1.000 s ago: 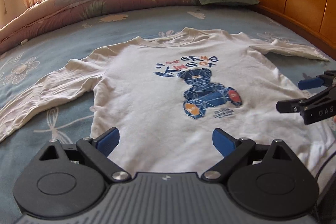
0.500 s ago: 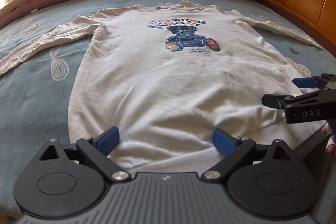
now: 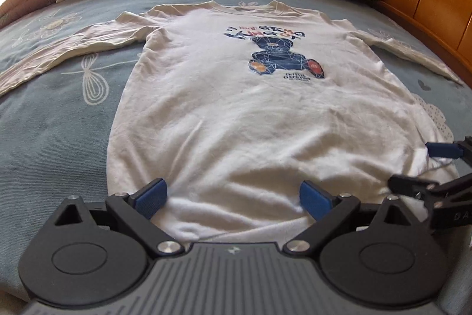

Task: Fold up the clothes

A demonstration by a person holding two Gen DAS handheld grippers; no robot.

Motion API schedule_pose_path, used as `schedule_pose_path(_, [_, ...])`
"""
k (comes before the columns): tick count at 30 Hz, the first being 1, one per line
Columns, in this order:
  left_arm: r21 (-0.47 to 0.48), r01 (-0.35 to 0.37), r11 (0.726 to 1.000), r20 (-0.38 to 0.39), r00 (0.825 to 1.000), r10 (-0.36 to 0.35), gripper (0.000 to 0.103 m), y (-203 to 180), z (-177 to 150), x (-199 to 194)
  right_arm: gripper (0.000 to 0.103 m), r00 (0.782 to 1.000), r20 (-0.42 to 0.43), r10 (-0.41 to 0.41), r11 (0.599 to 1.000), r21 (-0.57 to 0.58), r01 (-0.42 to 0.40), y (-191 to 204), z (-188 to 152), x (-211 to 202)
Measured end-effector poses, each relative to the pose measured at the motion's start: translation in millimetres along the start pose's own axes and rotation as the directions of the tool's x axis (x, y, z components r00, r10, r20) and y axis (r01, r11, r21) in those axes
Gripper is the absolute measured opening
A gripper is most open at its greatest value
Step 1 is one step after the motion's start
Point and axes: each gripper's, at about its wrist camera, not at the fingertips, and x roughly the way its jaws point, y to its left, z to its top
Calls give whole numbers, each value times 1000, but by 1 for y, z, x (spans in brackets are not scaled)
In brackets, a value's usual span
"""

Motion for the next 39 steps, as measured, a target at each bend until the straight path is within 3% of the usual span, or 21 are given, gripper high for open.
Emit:
schedule_pose_path(3, [26, -18, 999, -9, 1000, 18, 97, 8, -6, -6, 103, 1000, 4, -6, 1000, 4, 6, -13, -12, -10])
schedule_pose_path(6, [-58, 28, 998, -23, 999, -29, 97, 18, 7, -12, 103, 1000, 16, 8, 999, 46, -9, -27, -20, -20])
schedule_pose_path(8, [-71, 84, 994, 14, 996, -84, 97, 15, 17, -15, 103, 1000, 14, 10, 998, 64, -11, -27, -17, -25])
schedule_pose_path(12, [-86, 140, 986, 39, 990, -137, 97, 1, 32, -1, 103, 984, 110, 141, 972, 172, -159, -31, 0, -35])
schedule_pose_path(15, [-151, 142, 978, 4, 990, -144, 97, 3, 32, 18, 103, 983, 78, 164, 965, 196, -176, -30, 10, -20])
schedule_pose_path(17, [-157, 153, 976, 28, 988, -150, 97, 10, 23, 14, 103, 993, 5, 120, 964, 237, -118, -33, 5, -7])
schedule_pose_path(20, [-170, 178, 969, 33, 984, -175, 97, 23, 15, 6, 103, 997, 1, 83, 984, 160, -82, -29, -1, -14])
schedule_pose_path(24, [-245, 231, 942, 12, 972, -235, 97, 42, 24, -1, 103, 995, 8, 101, 981, 167, -101, -29, 25, -10])
schedule_pose_path(28, [-257, 244, 935, 70, 970, -233, 97, 56, 57, -7, 103, 991, 19, 130, 983, 126, -132, -23, 61, 9])
schedule_pose_path(33, [-310, 230, 922, 117, 972, -203, 97, 75, 116, 3, 103, 983, -49, 176, 984, 3, -176, -3, 103, 67])
schedule_pose_path(39, [-293, 180, 939, 76, 983, -165, 97, 66, 168, 52, 103, 989, -41, 143, 984, -103, -147, 10, 86, 89])
